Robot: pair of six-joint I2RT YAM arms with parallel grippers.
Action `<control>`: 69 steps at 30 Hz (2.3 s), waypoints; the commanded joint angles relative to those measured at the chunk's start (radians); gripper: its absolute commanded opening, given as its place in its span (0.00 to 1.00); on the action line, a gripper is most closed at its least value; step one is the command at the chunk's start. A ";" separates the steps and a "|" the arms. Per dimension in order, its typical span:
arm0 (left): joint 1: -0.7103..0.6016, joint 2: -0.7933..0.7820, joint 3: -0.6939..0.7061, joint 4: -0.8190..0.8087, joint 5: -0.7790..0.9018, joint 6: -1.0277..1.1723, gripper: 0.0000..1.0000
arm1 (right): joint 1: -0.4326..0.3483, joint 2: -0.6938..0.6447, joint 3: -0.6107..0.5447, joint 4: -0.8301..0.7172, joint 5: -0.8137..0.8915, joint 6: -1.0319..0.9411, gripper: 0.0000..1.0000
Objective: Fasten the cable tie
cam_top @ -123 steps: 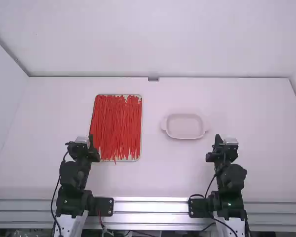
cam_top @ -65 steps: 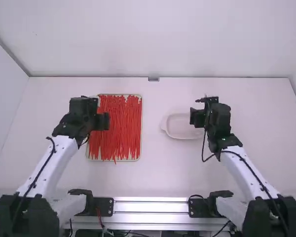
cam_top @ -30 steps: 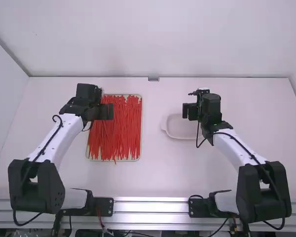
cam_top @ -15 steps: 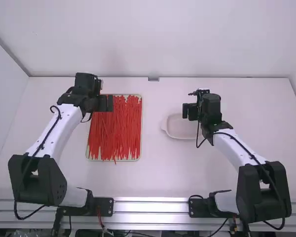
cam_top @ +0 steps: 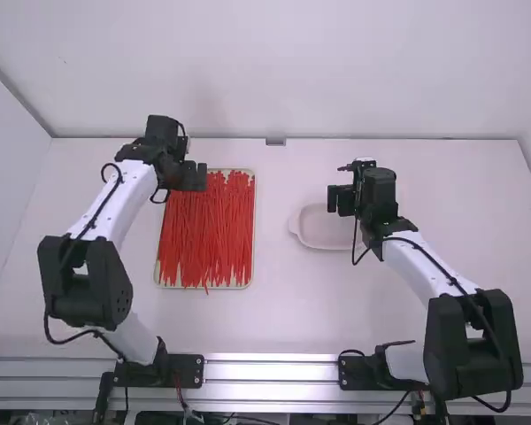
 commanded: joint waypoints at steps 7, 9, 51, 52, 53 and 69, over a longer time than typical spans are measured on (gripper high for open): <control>0.020 0.023 0.023 0.014 -0.002 -0.003 0.99 | 0.005 -0.009 0.033 -0.008 0.000 0.005 0.99; 0.031 0.023 0.023 0.016 0.005 -0.003 0.99 | 0.005 -0.019 0.033 -0.017 0.000 0.005 0.99; 0.031 0.023 0.021 0.018 0.005 -0.030 0.99 | 0.005 -0.147 0.032 -0.204 0.003 0.084 0.99; 0.030 0.023 0.021 0.017 0.005 -0.030 0.99 | 0.005 -0.147 0.032 -0.211 0.003 0.084 0.99; 0.030 0.023 0.021 0.017 0.005 -0.030 0.99 | 0.005 -0.147 0.032 -0.211 0.003 0.084 0.99; 0.031 0.104 0.004 0.074 0.023 -0.031 0.99 | 0.005 -0.147 0.031 -0.248 -0.076 0.084 0.98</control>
